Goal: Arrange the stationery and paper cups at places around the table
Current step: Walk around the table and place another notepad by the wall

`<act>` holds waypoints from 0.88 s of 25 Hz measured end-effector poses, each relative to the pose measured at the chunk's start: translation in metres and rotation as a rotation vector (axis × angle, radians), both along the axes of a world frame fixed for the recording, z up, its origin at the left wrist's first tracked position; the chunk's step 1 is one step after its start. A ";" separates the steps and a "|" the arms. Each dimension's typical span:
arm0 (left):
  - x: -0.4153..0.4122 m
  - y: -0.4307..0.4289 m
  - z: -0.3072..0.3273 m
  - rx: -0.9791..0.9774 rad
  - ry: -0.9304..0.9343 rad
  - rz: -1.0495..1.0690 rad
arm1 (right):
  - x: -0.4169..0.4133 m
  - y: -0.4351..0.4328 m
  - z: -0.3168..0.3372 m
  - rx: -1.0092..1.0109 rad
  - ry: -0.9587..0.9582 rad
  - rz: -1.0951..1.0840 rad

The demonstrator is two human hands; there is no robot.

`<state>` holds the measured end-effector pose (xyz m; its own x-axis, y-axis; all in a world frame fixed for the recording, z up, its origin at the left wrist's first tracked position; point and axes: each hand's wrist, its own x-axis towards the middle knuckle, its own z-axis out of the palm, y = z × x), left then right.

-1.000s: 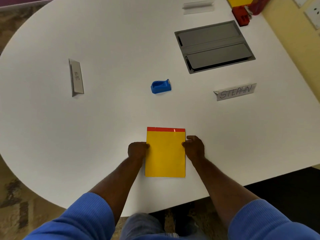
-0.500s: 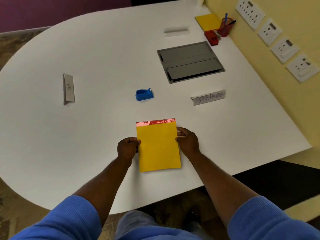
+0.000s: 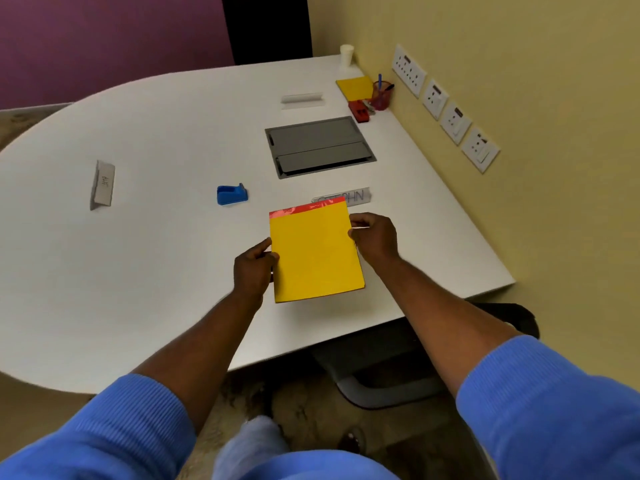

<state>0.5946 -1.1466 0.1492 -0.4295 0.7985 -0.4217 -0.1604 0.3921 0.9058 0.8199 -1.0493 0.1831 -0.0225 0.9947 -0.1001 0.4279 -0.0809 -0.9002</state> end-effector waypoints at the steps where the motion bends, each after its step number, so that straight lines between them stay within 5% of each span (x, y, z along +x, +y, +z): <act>1: 0.014 -0.001 0.006 0.012 -0.012 -0.010 | 0.012 0.002 0.006 0.003 -0.006 -0.005; 12: 0.093 0.051 0.014 0.058 0.032 -0.152 | 0.098 0.034 0.027 0.054 0.013 -0.096; 22: 0.195 0.120 0.001 0.011 0.058 0.017 | 0.183 0.136 0.014 0.006 0.031 0.060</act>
